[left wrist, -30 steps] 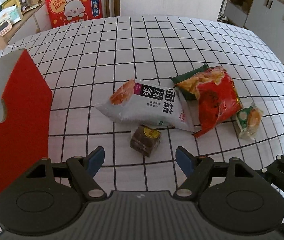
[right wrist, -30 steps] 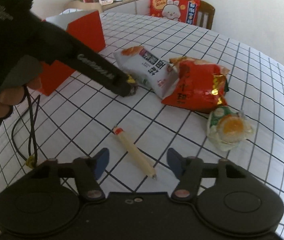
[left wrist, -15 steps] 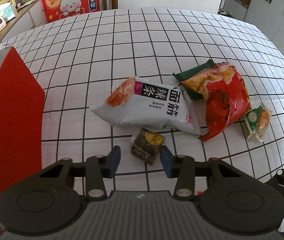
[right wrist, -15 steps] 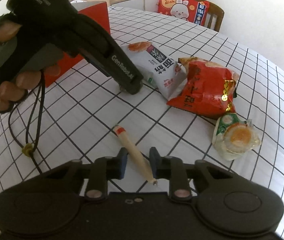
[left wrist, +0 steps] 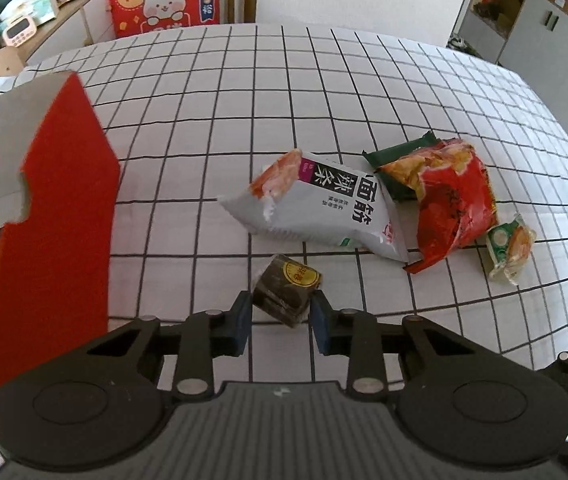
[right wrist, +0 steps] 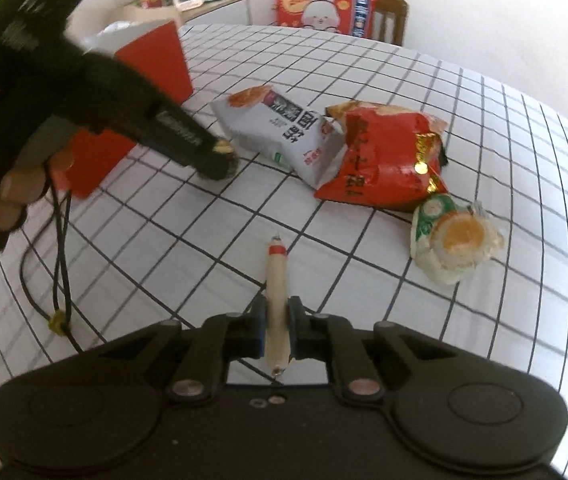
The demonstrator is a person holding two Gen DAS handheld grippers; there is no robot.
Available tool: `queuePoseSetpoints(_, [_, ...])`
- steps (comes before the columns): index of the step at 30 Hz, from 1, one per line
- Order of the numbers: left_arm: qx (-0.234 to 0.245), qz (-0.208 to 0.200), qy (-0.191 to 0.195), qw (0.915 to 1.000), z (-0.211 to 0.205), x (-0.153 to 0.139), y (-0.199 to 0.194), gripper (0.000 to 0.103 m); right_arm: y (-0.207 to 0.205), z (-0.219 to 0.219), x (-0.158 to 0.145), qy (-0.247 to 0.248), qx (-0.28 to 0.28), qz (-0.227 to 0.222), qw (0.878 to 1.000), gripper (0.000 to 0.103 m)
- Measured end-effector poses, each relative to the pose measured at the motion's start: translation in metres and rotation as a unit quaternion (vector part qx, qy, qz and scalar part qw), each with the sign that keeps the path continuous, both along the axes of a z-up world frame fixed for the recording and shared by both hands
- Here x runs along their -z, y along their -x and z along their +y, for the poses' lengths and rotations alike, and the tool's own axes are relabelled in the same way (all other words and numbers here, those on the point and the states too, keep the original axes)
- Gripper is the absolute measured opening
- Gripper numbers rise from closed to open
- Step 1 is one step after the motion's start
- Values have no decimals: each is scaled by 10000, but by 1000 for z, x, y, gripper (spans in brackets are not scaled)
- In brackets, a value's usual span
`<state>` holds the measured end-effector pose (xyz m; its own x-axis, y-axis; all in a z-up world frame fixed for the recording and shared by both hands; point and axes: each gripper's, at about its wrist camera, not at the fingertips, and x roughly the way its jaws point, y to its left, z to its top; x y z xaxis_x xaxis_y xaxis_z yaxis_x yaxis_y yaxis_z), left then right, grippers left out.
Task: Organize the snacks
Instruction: 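Grasp the dark square cake with the left tool while the right tool grasps the wooden stick snack, then carry both snacks into the red box and open both tools to release them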
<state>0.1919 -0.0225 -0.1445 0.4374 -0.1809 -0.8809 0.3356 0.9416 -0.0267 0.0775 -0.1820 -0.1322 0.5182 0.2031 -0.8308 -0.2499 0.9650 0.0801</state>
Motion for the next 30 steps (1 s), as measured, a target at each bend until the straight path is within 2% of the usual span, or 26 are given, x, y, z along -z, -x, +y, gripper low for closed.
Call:
queuePoseSetpoints(10, [-116, -249, 225, 9994, 26, -40, 29, 30, 15, 1, -40, -383, 306, -223, 9986, 9])
queuePoseSetpoints(19, [-360, -394, 410, 9977, 57, -73, 50, 31, 18, 17, -78, -722, 203, -469, 9961, 9])
queuePoseSetpoints(30, [-654, -548, 451, 9953, 97, -104, 63, 31, 9, 53, -113, -925, -83, -742, 9929, 9])
